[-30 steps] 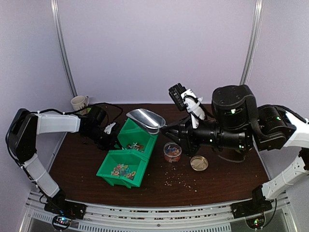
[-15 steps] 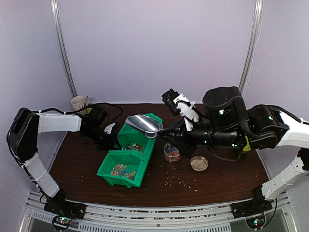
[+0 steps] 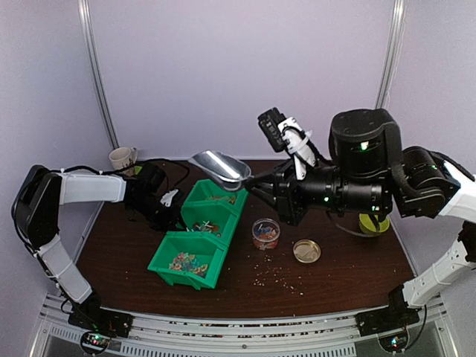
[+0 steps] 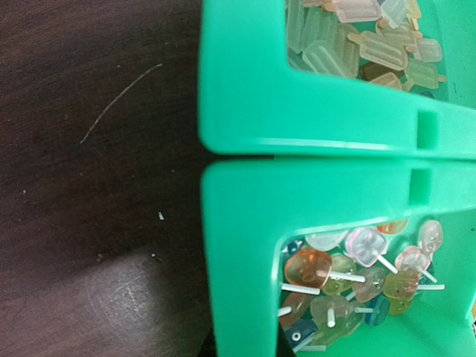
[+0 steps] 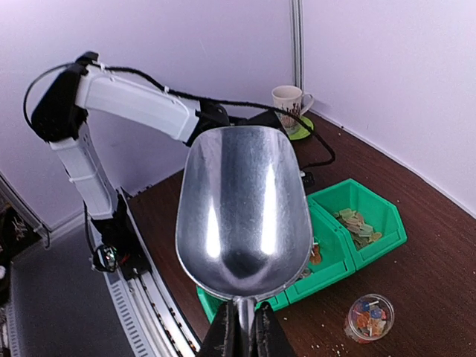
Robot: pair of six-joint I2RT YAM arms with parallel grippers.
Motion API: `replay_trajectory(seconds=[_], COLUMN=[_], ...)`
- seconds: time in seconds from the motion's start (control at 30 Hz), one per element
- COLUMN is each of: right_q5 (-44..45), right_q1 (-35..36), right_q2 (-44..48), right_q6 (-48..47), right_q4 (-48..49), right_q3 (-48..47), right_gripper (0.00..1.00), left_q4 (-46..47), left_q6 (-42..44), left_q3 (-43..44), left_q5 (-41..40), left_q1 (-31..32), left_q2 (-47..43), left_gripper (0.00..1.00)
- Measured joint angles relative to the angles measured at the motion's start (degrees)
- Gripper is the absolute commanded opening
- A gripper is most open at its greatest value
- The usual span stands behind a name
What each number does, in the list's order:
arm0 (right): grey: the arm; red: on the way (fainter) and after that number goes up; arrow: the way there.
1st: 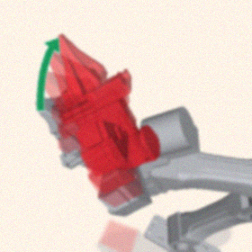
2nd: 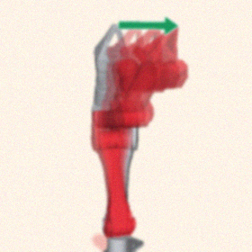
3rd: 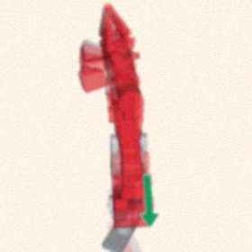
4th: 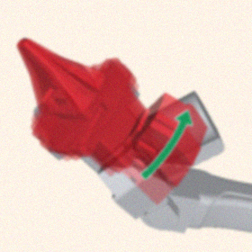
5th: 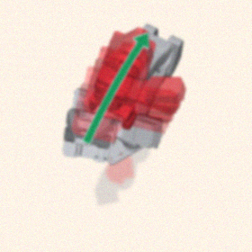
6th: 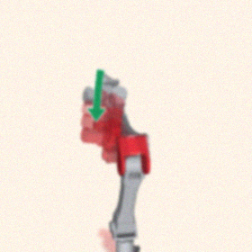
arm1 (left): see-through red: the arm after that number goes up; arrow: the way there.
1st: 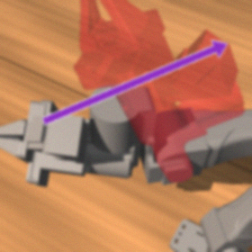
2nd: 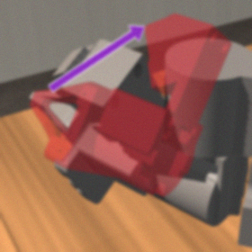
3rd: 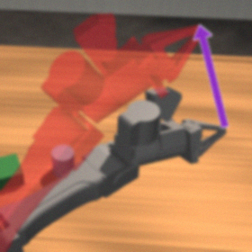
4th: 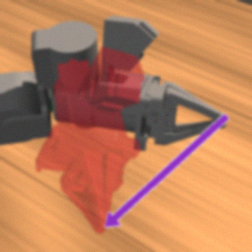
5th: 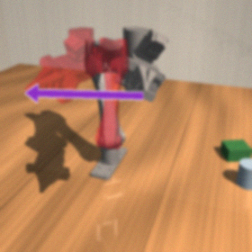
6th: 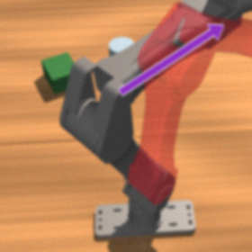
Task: Pack the candies
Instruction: Scoop the fake candies from the plate.
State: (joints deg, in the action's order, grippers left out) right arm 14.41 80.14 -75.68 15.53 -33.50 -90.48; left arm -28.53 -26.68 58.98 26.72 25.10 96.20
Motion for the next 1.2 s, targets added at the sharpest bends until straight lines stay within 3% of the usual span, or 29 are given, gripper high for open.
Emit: replay_trajectory(seconds=[0.13,0.3,0.4,0.6,0.83,1.1,1.2], right_q5=[1.8,-3.6,-3.0,0.7,-6.1,0.4,-1.1], right_q1=[1.0,-2.3,-2.6,0.8,-3.7,2.2,1.4], right_q2=[-1.5,2.7,3.3,1.7,6.6,1.2,0.4], right_q6=[-1.7,-1.8,-1.9,-3.8,-2.5,-5.2,-5.0], right_q4=[-1.6,-0.3,-0.6,-0.7,1.9,0.8,1.0], right_q3=[3.1,9.7,8.6,7.3,12.1,6.7,7.8], right_gripper=[0.0,0.0,0.0,0.0,0.0,0.0,0.0], left_q4=[-1.6,-1.3,-0.6,3.0,7.6,6.2,4.5], left_q6=[1.0,1.5,1.0,-4.5,-10.0,-8.9,-6.0], left_q3=[0.8,1.0,1.0,0.8,-0.5,-0.6,-0.6], left_q5=[-0.4,1.9,4.5,10.7,14.7,13.0,10.2], left_q1=[0.0,-0.4,-0.9,-1.9,-2.2,-2.1,-2.1], left_q2=[0.0,0.6,1.8,6.1,6.0,5.9,5.3], left_gripper=[0.0,0.0,0.0,0.0,0.0,0.0,0.0])
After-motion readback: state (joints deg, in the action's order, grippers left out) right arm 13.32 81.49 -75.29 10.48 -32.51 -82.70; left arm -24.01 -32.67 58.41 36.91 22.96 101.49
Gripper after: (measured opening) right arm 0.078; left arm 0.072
